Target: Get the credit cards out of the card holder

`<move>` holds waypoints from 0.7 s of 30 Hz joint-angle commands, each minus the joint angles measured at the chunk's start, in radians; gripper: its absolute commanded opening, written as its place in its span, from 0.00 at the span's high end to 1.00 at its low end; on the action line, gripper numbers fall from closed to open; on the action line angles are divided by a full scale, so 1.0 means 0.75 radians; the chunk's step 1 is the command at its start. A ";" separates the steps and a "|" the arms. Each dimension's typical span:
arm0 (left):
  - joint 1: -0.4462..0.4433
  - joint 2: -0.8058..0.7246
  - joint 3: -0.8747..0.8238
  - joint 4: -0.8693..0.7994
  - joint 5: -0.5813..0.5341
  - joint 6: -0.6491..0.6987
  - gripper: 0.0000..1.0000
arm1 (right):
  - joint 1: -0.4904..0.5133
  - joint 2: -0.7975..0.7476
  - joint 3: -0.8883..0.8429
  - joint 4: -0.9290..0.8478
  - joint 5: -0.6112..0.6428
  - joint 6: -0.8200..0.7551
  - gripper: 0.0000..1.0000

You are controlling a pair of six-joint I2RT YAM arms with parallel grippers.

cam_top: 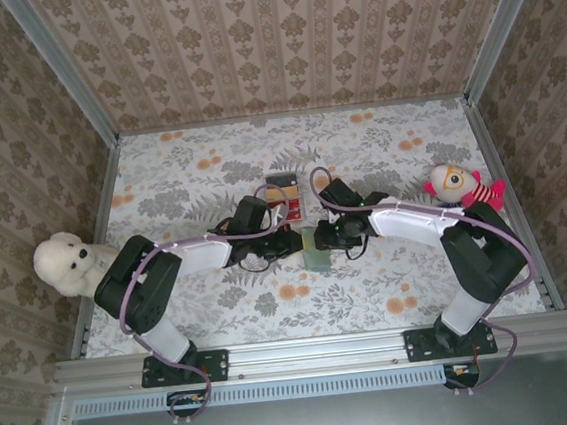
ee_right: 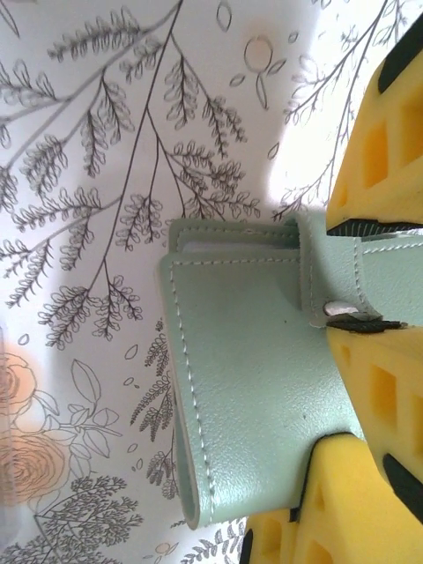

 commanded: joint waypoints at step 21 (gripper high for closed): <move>0.011 -0.028 0.013 0.018 0.022 -0.006 0.93 | 0.021 0.038 0.027 0.090 -0.194 -0.038 0.68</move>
